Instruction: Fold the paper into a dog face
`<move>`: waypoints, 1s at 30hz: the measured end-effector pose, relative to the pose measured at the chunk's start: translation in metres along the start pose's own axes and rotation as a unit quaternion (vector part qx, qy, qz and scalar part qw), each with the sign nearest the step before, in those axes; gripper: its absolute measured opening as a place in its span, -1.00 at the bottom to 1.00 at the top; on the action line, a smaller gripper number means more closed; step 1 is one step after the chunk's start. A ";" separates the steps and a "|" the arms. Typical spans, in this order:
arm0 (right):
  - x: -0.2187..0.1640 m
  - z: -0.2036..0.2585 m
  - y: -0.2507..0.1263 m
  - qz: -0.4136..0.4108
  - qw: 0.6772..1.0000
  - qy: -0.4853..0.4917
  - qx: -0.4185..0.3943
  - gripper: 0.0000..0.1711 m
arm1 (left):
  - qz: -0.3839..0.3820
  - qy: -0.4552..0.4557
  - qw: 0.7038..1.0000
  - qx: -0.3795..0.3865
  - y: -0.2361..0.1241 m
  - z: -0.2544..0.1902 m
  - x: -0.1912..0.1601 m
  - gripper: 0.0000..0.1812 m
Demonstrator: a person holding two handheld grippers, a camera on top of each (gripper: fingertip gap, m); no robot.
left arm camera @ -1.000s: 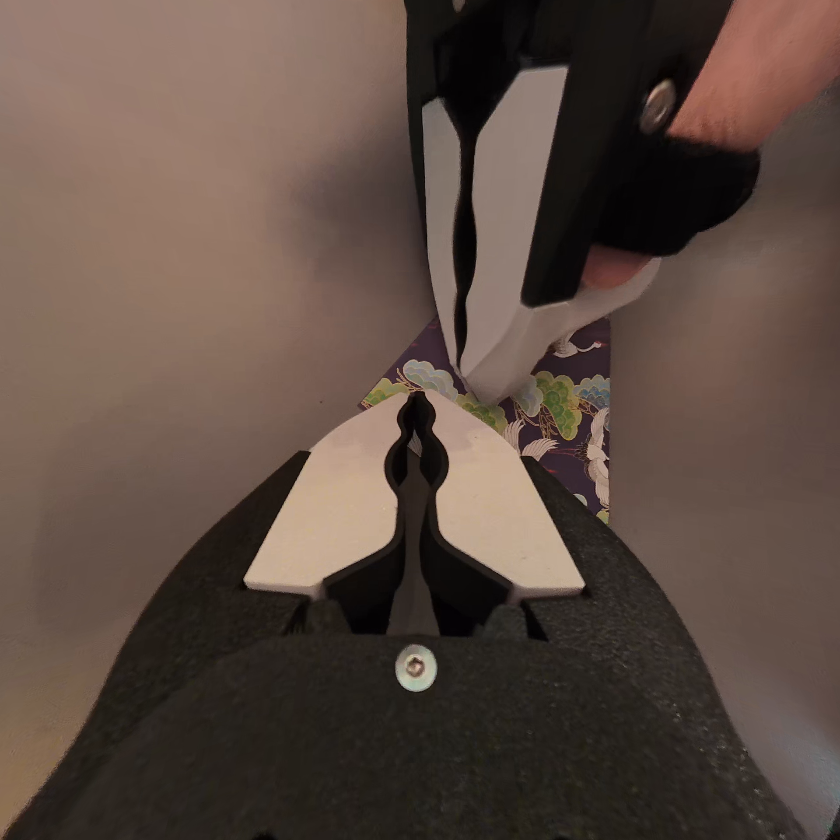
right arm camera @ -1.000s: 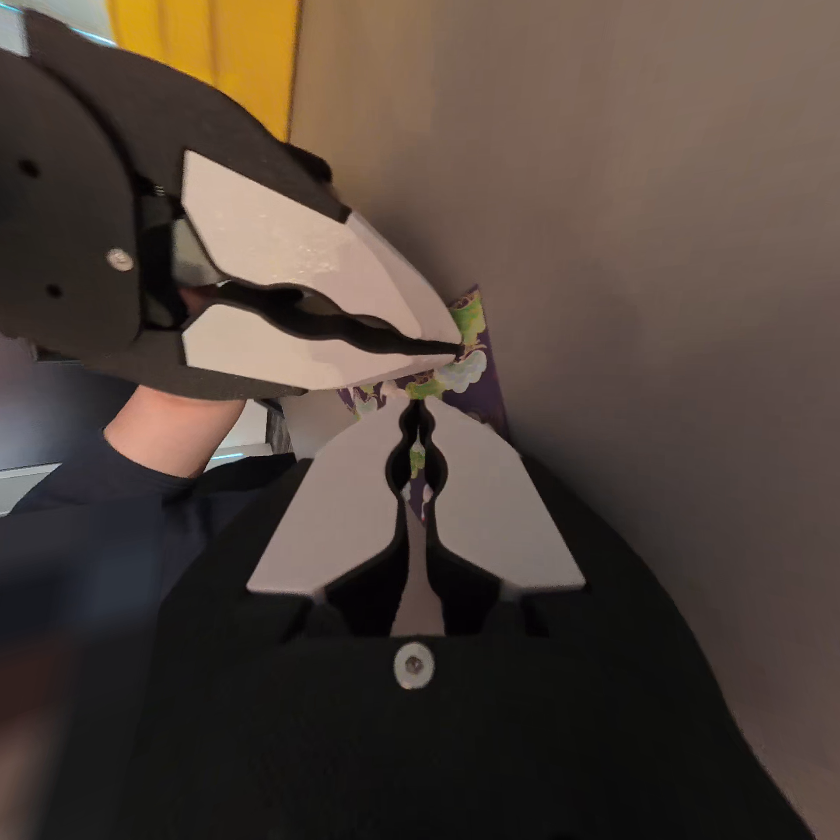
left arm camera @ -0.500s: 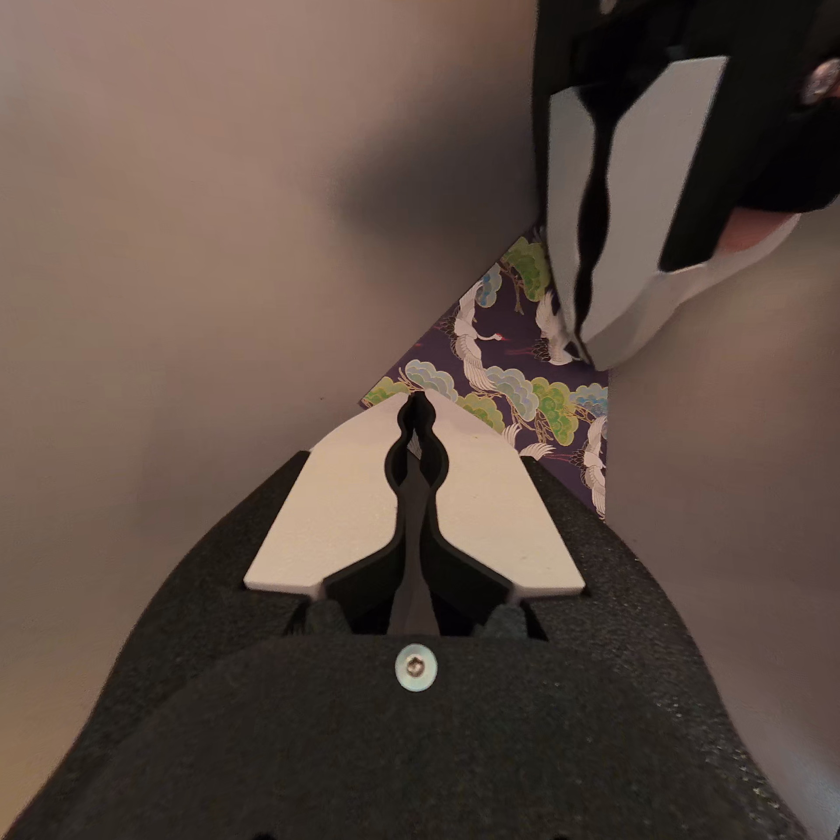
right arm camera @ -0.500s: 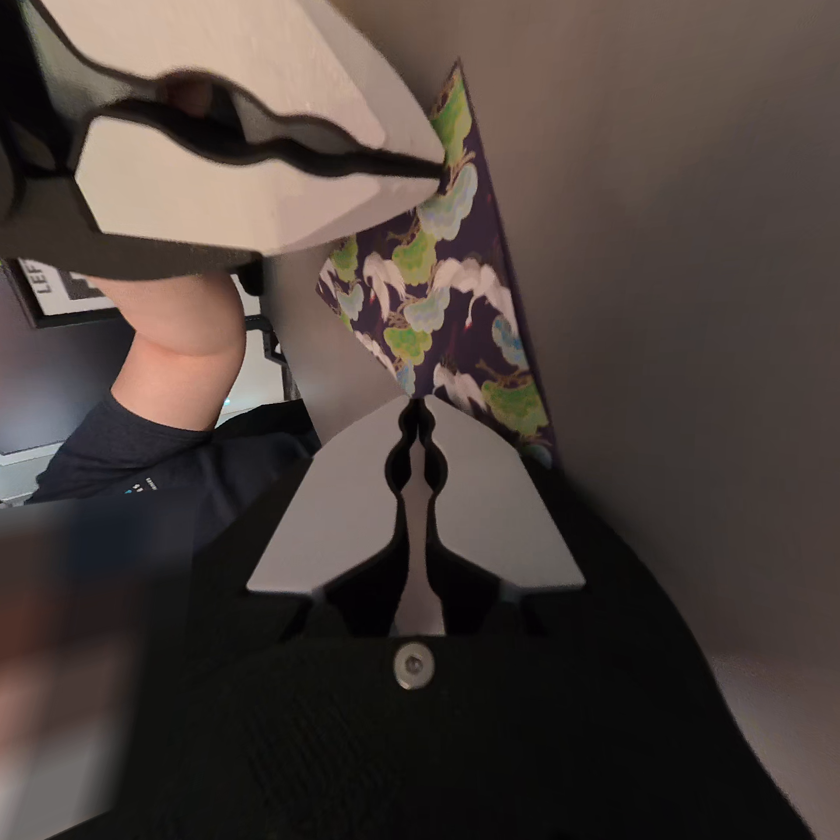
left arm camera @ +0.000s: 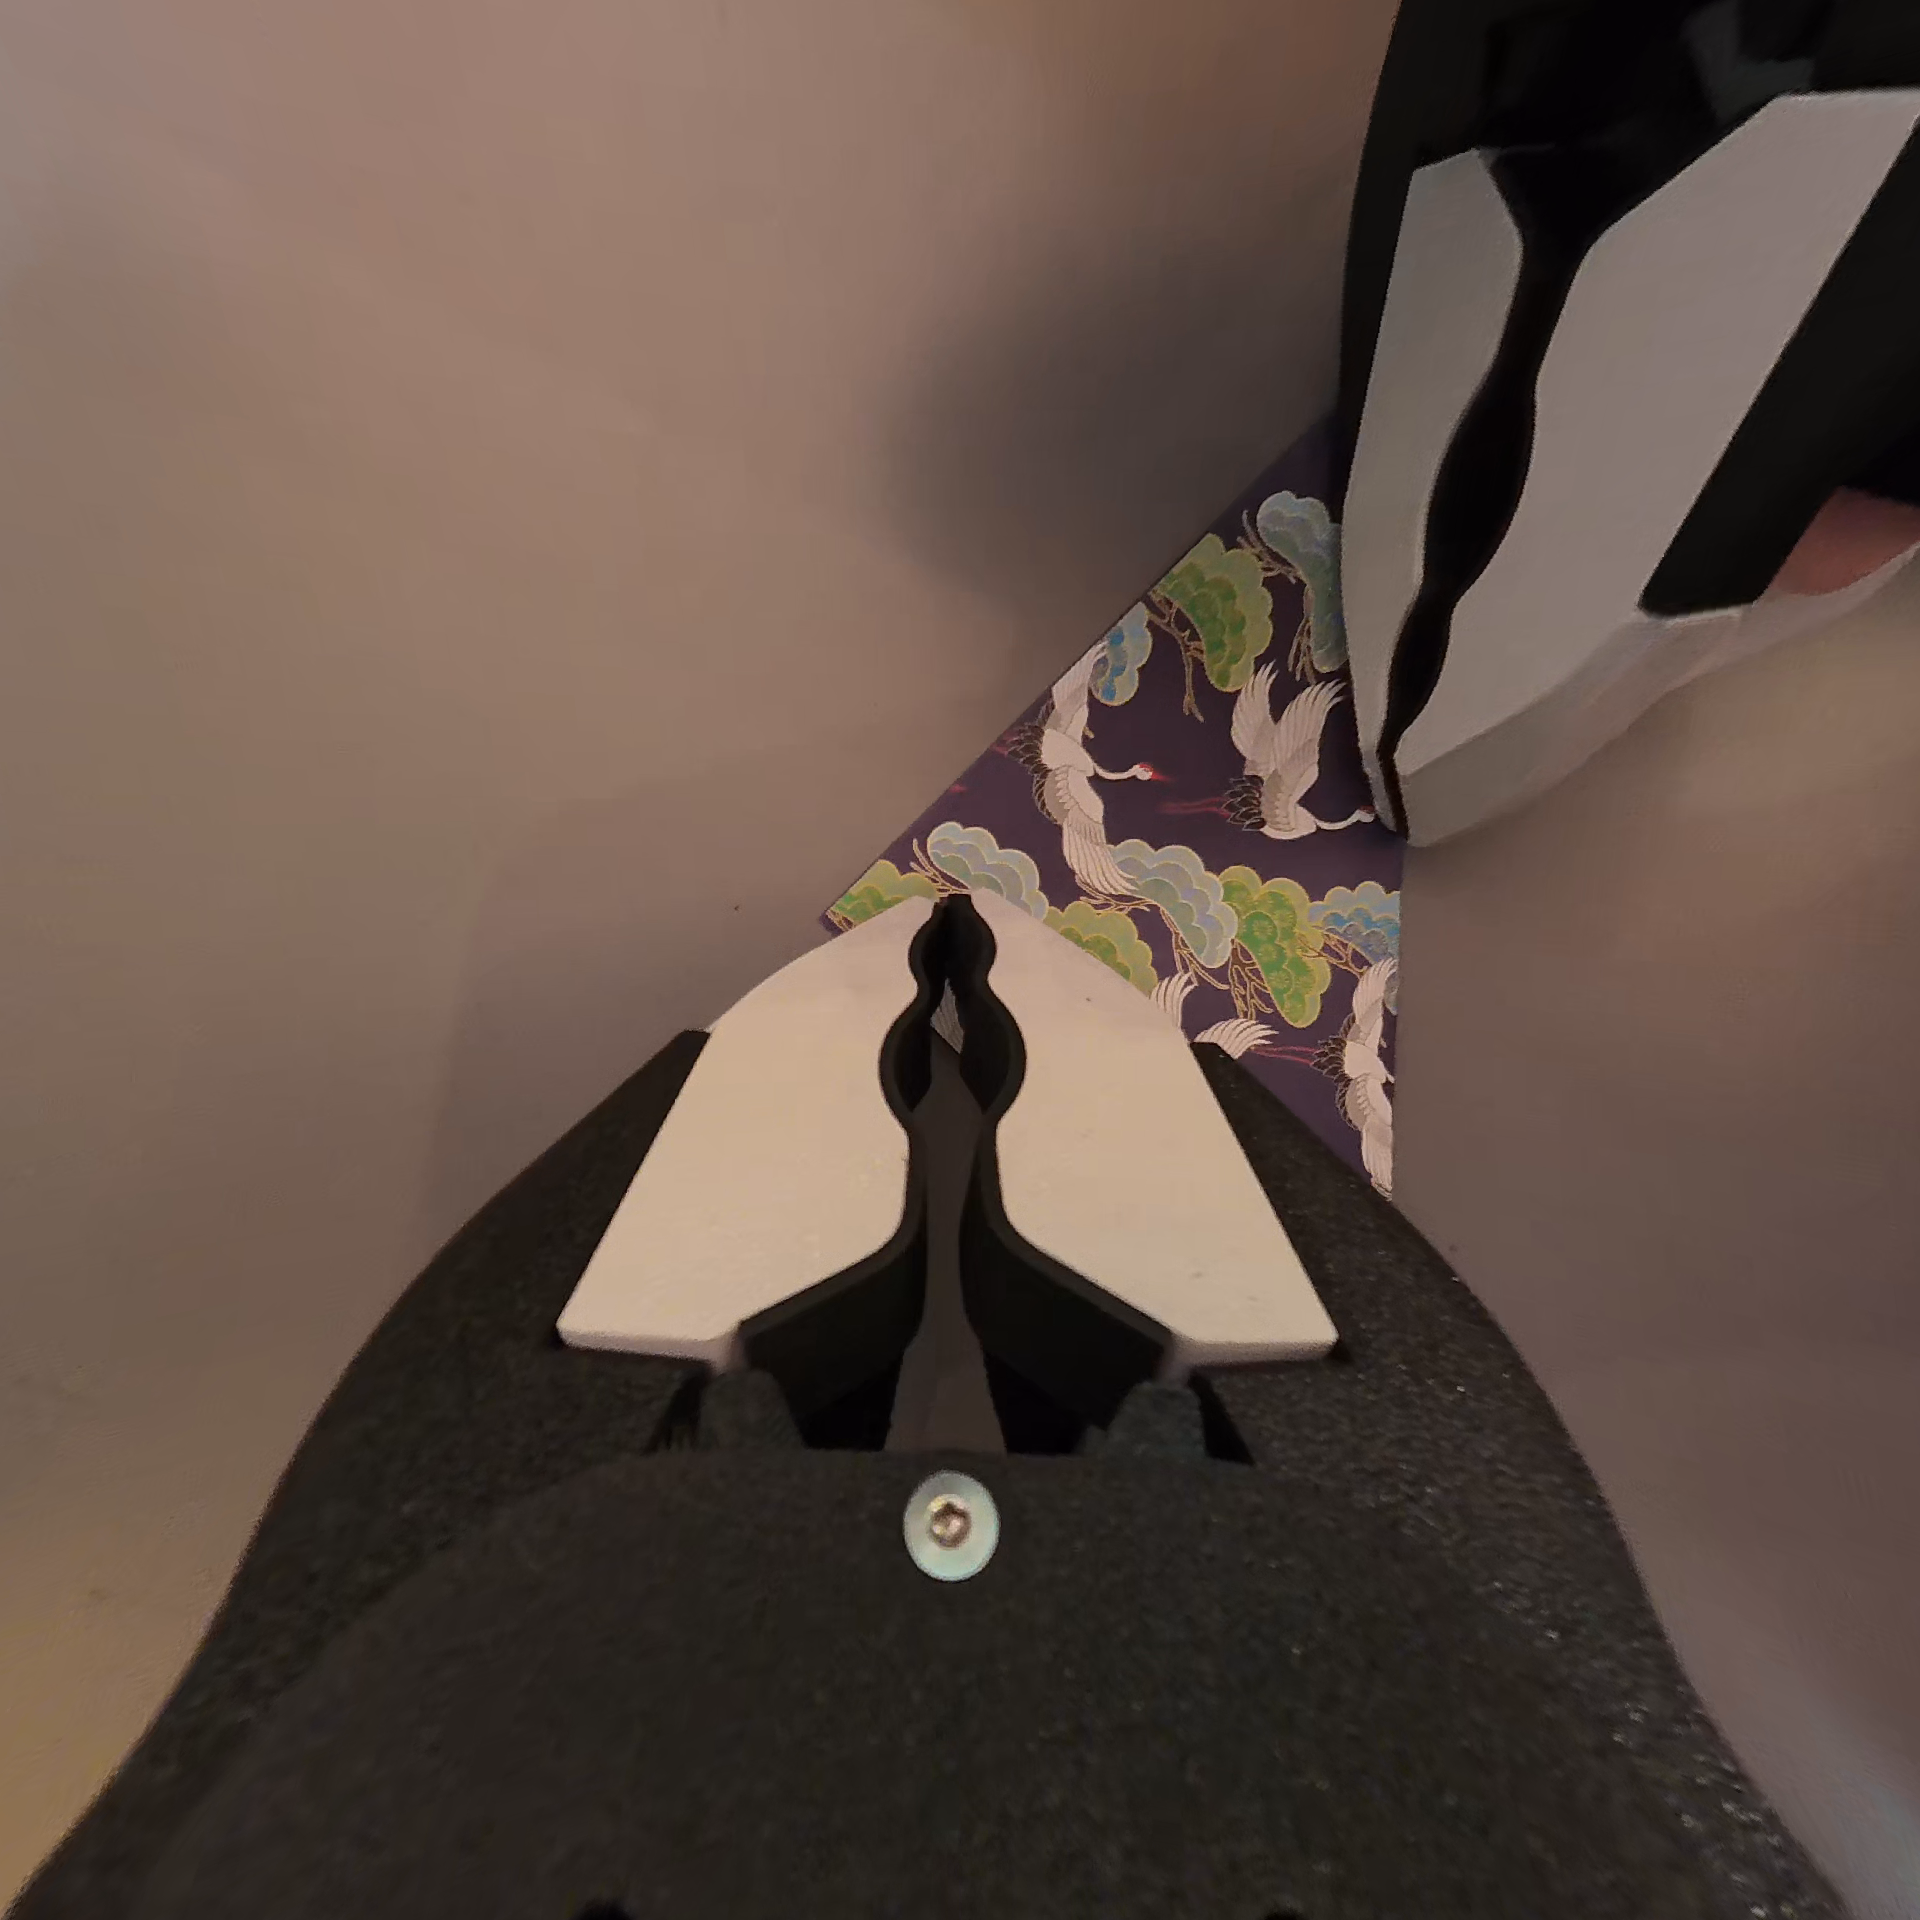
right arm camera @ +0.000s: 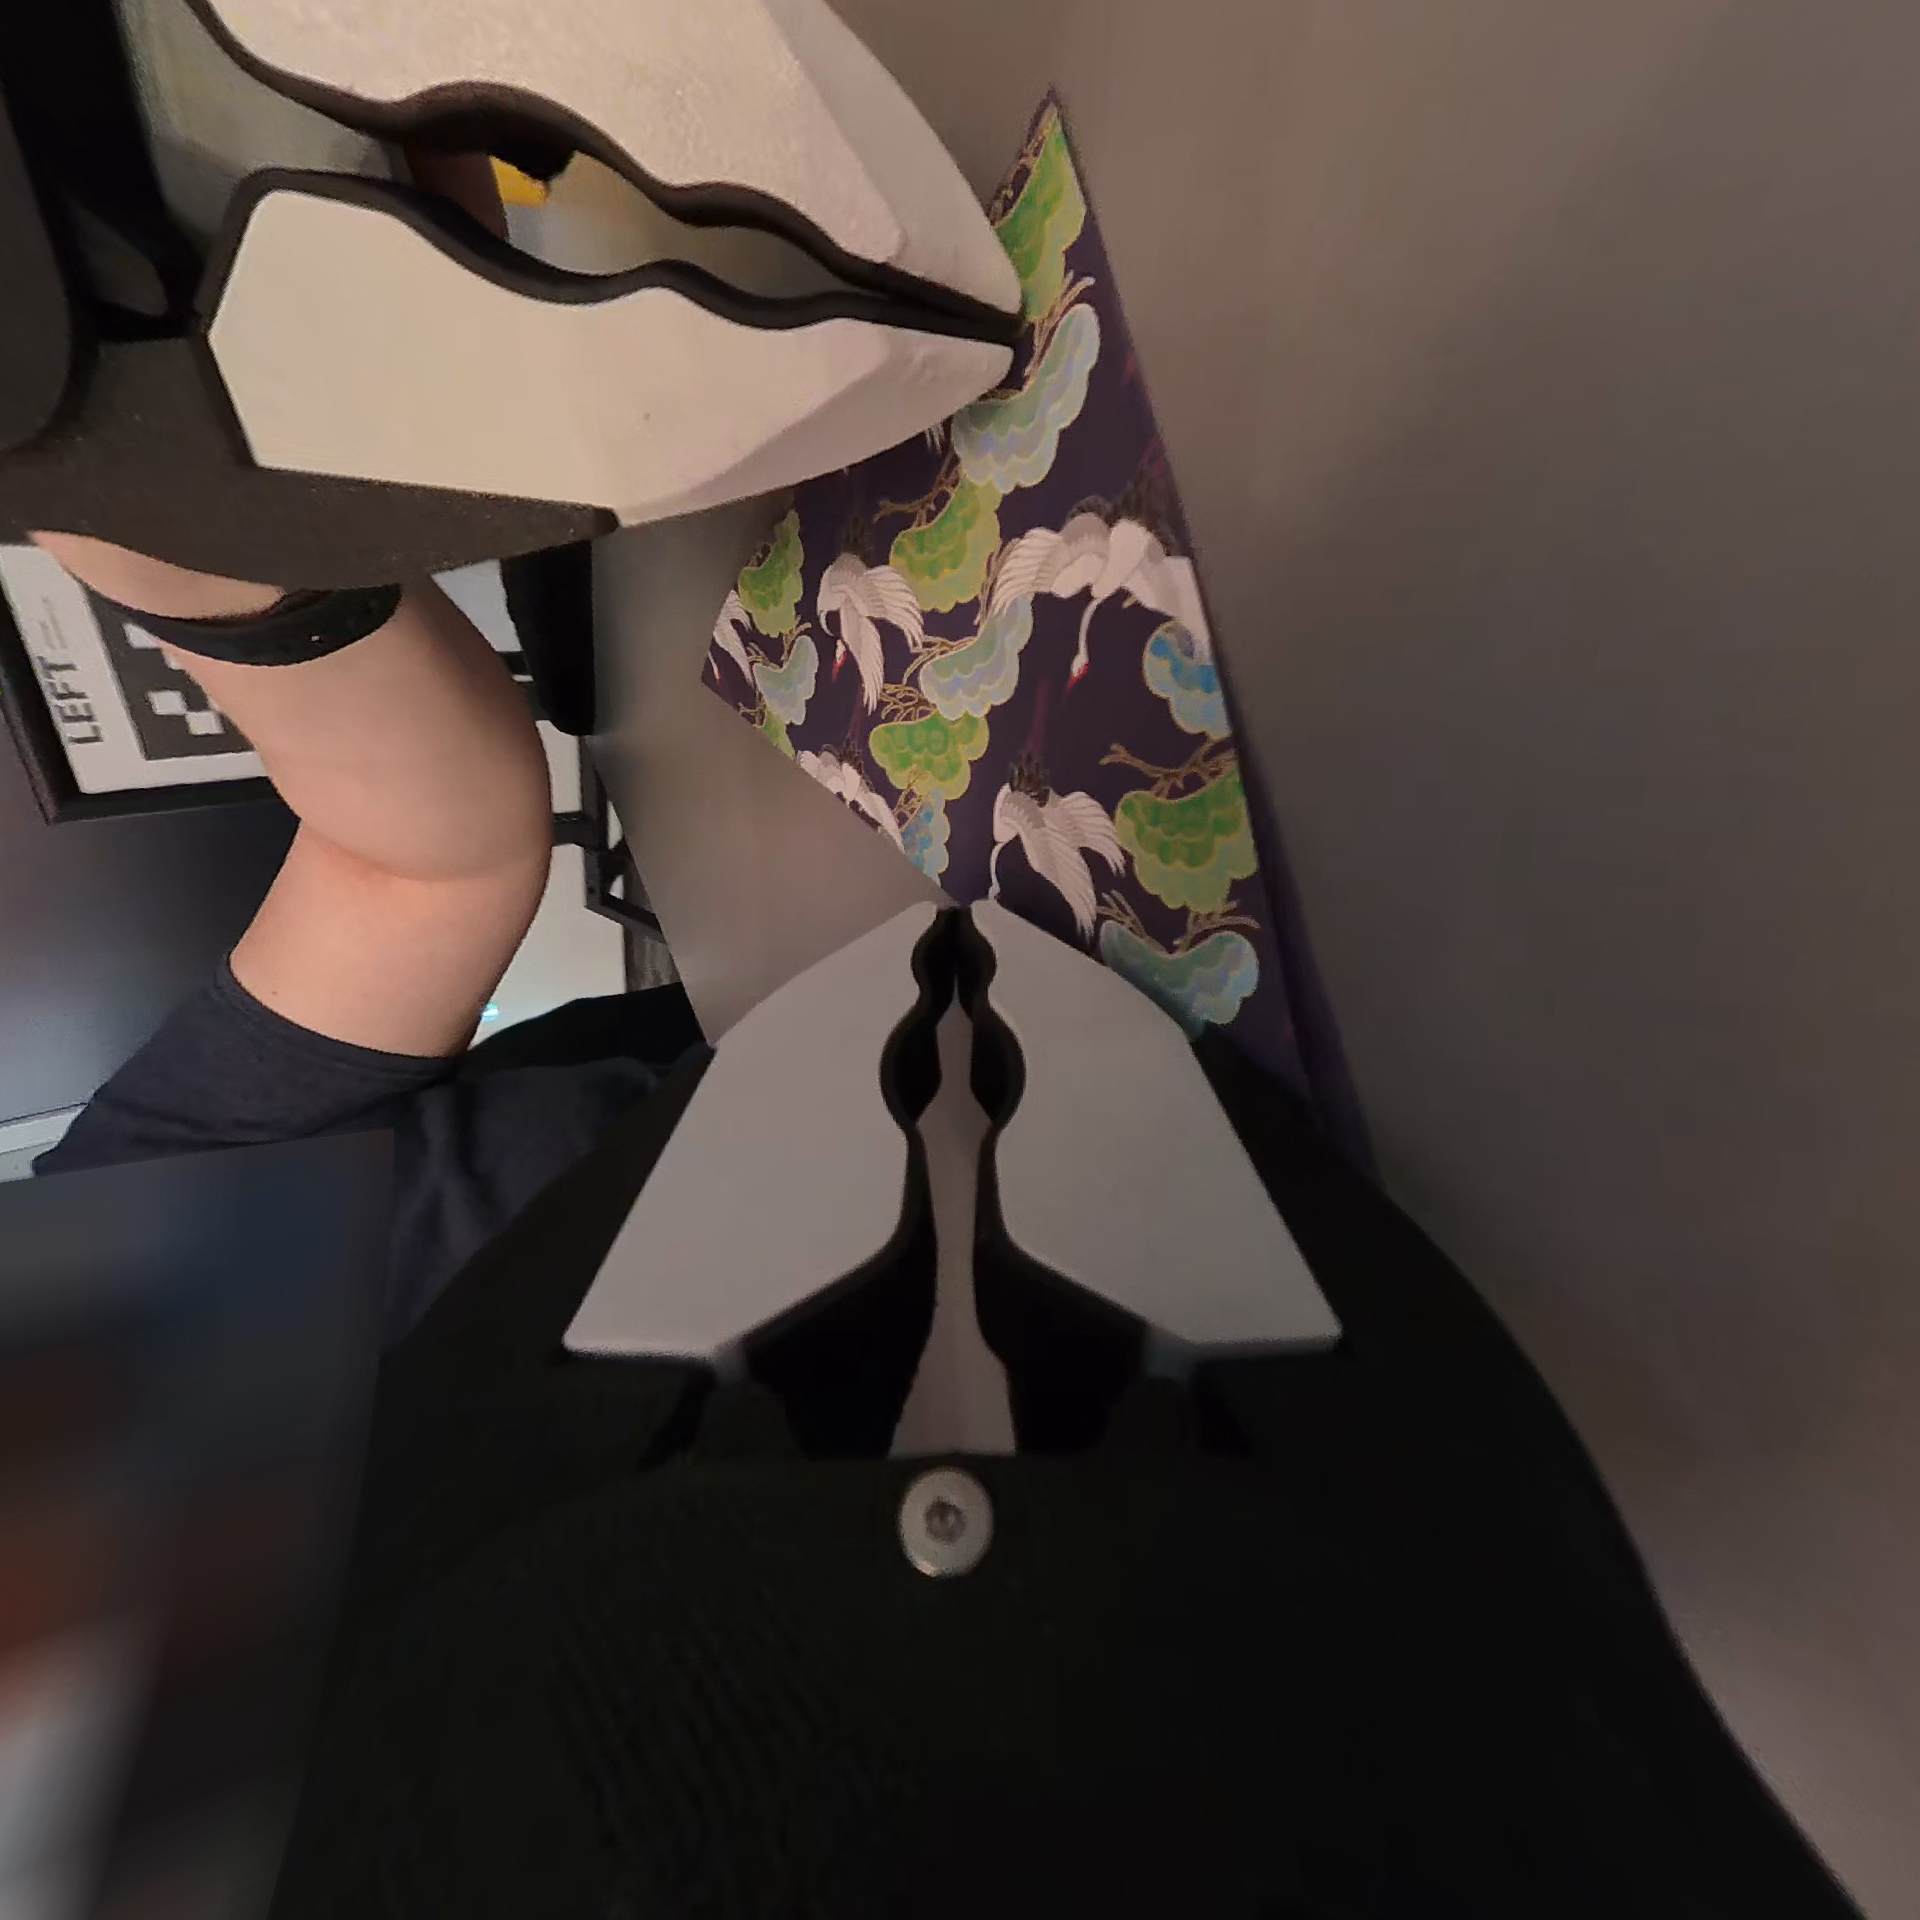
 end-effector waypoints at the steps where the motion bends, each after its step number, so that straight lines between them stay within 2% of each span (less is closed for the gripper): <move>1: -0.001 -0.002 0.000 -0.006 1.000 0.002 0.010 -0.98 | 0.000 0.000 1.000 0.000 0.000 0.000 0.000 -1.00; 4: -0.003 -0.005 -0.001 -0.017 0.999 0.010 0.033 -0.99 | -0.002 -0.003 1.000 -0.004 0.000 0.001 -0.001 -0.99; 13: -0.014 0.000 -0.001 -0.004 1.000 0.010 0.026 -0.99 | 0.004 0.008 1.000 0.009 0.000 -0.002 0.000 -1.00; 17: -0.006 0.003 -0.015 -0.078 0.995 0.003 0.055 -0.99 | -0.003 0.007 1.000 0.006 0.000 -0.001 -0.001 -1.00; 21: -0.002 -0.002 -0.005 0.004 1.000 0.014 0.001 -0.99 | -0.004 0.006 1.000 0.004 0.000 -0.001 -0.001 -1.00; 30: -0.013 -0.006 -0.019 0.056 0.998 0.038 -0.011 -0.99 | 0.003 0.017 1.000 0.010 0.000 -0.002 0.000 -1.00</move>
Point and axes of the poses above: each gripper's, where its closed fingertips meet, y out along the fingers, x out of its top, z = x × y across the jaws, the point moved 10 cm from there along -y, back along the fingers, and after that the axes turned 11 degrees about -y, right-handed, at the moved point
